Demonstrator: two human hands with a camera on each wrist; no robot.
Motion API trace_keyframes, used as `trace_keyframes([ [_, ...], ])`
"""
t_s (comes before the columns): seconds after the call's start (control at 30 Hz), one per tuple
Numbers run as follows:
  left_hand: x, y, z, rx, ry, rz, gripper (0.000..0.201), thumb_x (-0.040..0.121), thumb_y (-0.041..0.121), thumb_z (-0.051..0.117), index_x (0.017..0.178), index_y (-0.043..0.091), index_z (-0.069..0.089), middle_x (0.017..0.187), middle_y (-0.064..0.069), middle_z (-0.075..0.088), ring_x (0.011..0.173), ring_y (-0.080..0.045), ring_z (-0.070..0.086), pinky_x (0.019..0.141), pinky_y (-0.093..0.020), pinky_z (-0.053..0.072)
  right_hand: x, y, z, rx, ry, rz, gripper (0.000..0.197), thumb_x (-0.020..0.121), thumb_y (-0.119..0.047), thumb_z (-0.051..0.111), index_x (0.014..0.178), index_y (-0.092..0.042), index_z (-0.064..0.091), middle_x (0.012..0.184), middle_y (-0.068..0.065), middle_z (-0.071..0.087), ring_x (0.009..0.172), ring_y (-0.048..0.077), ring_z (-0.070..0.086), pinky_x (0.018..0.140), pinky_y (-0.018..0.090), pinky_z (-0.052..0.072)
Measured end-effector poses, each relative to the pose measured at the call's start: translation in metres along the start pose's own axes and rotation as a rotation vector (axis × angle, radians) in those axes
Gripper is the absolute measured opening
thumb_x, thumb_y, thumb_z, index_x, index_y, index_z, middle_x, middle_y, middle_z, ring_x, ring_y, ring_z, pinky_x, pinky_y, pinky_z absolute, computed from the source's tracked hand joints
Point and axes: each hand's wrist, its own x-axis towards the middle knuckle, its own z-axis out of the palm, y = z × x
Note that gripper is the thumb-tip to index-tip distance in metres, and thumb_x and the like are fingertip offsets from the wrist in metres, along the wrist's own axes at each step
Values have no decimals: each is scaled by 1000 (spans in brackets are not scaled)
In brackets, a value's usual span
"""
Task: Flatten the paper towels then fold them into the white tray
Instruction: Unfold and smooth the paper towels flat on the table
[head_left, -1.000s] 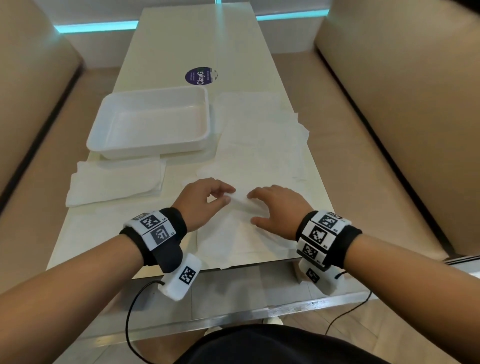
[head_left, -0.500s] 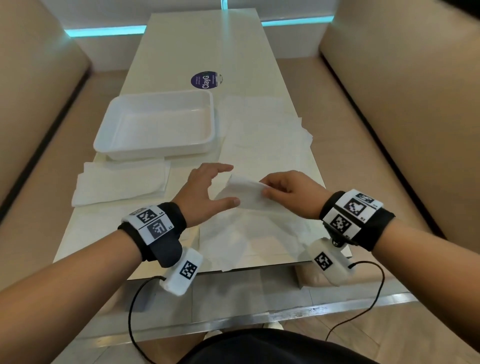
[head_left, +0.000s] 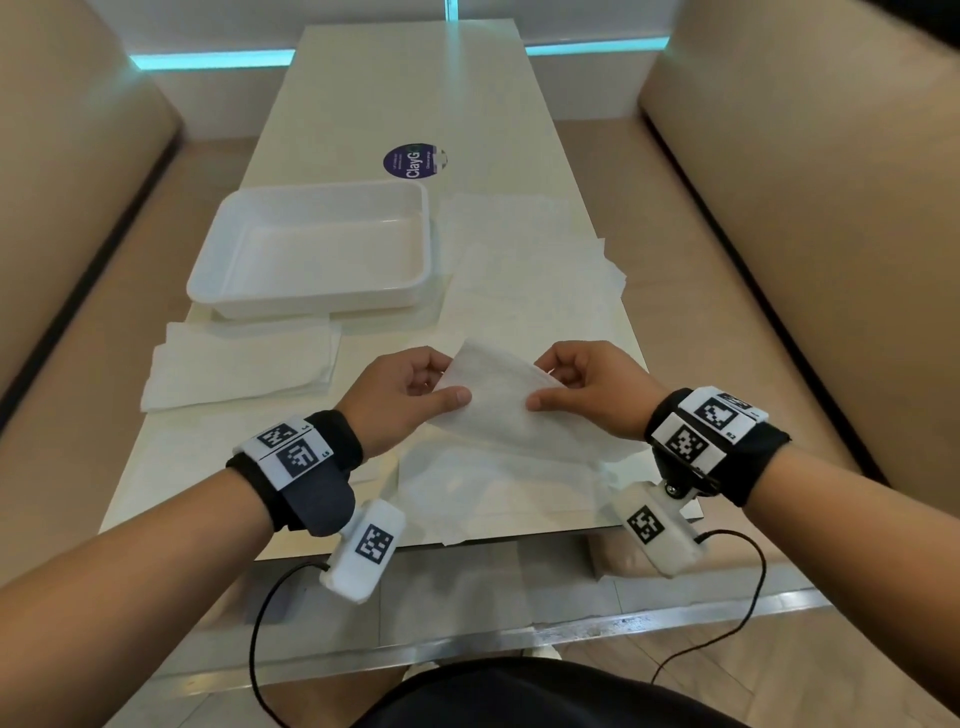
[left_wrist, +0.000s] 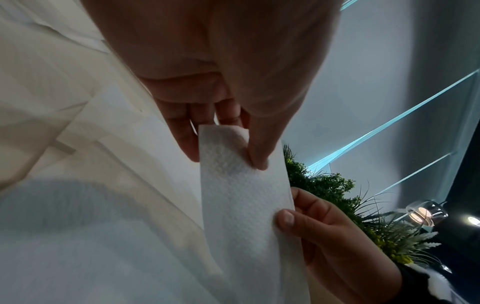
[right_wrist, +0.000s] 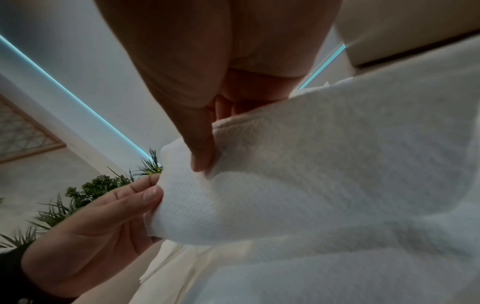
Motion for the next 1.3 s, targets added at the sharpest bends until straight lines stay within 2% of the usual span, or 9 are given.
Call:
trace_keyframes([
  [0.1,1,1,-5,41,-1,21,45,69,39,83,108,25,65,105,-3,71,98,-27,67,93,-44,53,-1,-4,-1,68,-60,-2,19,81,-16,75,96,-9,66,88,16,73,69,18,66,69,33,55],
  [0.27,11,22,-12,121,42,57,62,66,62,76,119,33,61,115,10,66,103,-3,61,89,-22,48,0,-10,-4,72,-166,-24,22,82,-22,73,96,-7,66,93,28,68,75,32,65,76,44,55],
  [0.47,18,35,-13,69,9,66,18,83,22,73,100,17,71,96,-4,74,93,-22,69,90,-42,55,2,-10,-9,46,-141,-12,28,75,-20,80,98,-13,66,91,7,75,82,28,70,78,37,57],
  [0.63,21,12,-26,-16,166,-25,16,84,21,72,100,21,69,97,-4,73,89,-24,68,80,-39,55,3,13,-21,11,22,48,21,73,-22,82,86,-16,66,84,7,71,72,14,63,77,38,53],
  [0.73,19,-1,-24,-46,170,-86,16,85,19,72,100,21,67,104,-12,70,89,-25,67,77,-41,57,5,23,-24,94,99,114,13,78,-22,77,80,-16,66,81,6,70,74,18,65,78,40,55],
  [0.83,17,-12,-19,-24,145,-119,16,85,17,71,99,22,67,101,-16,66,86,-24,66,71,-35,56,7,25,-22,106,95,143,11,82,-23,73,78,-16,65,81,7,69,73,21,65,73,38,55],
  [1.07,15,-31,-11,70,102,-218,21,87,14,69,108,13,64,80,-2,52,74,-17,62,59,-21,54,14,29,-15,-72,13,247,17,86,-27,69,80,-12,64,77,4,66,66,18,63,59,25,53],
  [1.2,18,-40,-6,121,107,-276,20,87,12,69,105,6,64,79,-6,56,75,-22,64,68,-30,60,18,32,-9,-246,21,281,24,87,-33,65,75,-12,62,70,0,60,61,17,59,54,24,49],
  [1.3,21,-43,-2,152,114,-306,19,86,17,71,100,7,63,82,-9,60,78,-27,67,77,-40,59,22,32,-6,-292,53,298,27,87,-35,64,76,-11,62,71,2,59,67,21,58,64,30,50],
])
